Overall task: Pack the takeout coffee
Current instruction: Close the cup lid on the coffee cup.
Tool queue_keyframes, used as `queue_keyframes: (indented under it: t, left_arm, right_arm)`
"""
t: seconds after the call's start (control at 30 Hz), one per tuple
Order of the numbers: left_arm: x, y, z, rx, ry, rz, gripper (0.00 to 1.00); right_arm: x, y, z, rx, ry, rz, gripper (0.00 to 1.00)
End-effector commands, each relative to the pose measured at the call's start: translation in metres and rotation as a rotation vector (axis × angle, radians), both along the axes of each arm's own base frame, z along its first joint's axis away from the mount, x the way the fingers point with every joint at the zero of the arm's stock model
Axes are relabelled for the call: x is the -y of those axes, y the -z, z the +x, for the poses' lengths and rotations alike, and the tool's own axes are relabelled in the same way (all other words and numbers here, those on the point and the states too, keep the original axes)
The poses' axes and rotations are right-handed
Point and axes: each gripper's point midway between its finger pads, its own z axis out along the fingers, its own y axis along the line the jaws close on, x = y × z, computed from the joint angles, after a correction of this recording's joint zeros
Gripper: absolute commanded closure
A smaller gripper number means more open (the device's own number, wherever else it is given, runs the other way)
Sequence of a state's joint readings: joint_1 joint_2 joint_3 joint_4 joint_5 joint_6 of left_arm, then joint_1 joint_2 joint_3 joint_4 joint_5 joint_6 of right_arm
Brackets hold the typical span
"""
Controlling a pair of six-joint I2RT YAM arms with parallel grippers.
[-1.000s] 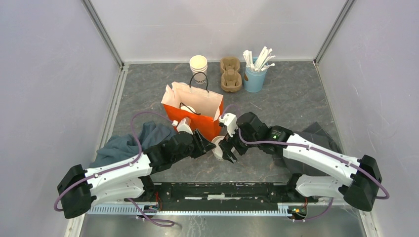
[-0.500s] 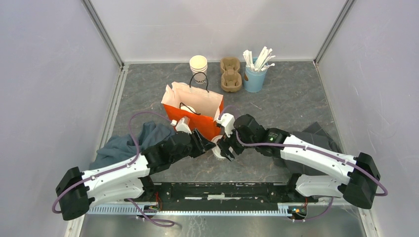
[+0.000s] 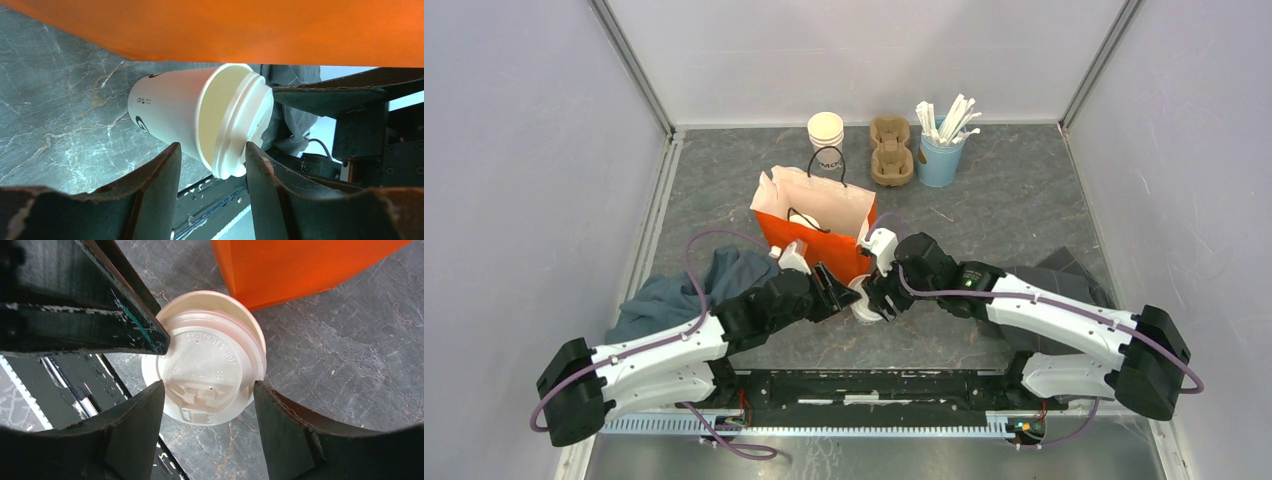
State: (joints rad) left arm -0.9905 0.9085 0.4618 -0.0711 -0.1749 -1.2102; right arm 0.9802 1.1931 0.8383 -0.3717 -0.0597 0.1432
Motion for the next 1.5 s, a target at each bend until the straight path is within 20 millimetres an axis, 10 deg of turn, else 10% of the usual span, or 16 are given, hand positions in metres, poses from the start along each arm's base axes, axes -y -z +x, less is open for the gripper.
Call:
queue_keyframes:
  t: [0.0, 0.93, 1.47]
  left_arm:
    - [0.012, -0.017, 0.005, 0.032, 0.013, -0.043, 0.42]
    - [-0.004, -0.01, 0.007, 0.011, -0.049, 0.0, 0.52]
    - [-0.007, -0.007, 0.008, 0.009, -0.044, 0.035, 0.57]
  right_arm:
    - [-0.016, -0.021, 0.01, 0.031, 0.013, 0.063, 0.29]
    - [-0.031, -0.022, 0.029, -0.039, 0.171, 0.077, 0.46]
    - [0.006, -0.045, -0.004, -0.136, 0.192, 0.148, 0.23]
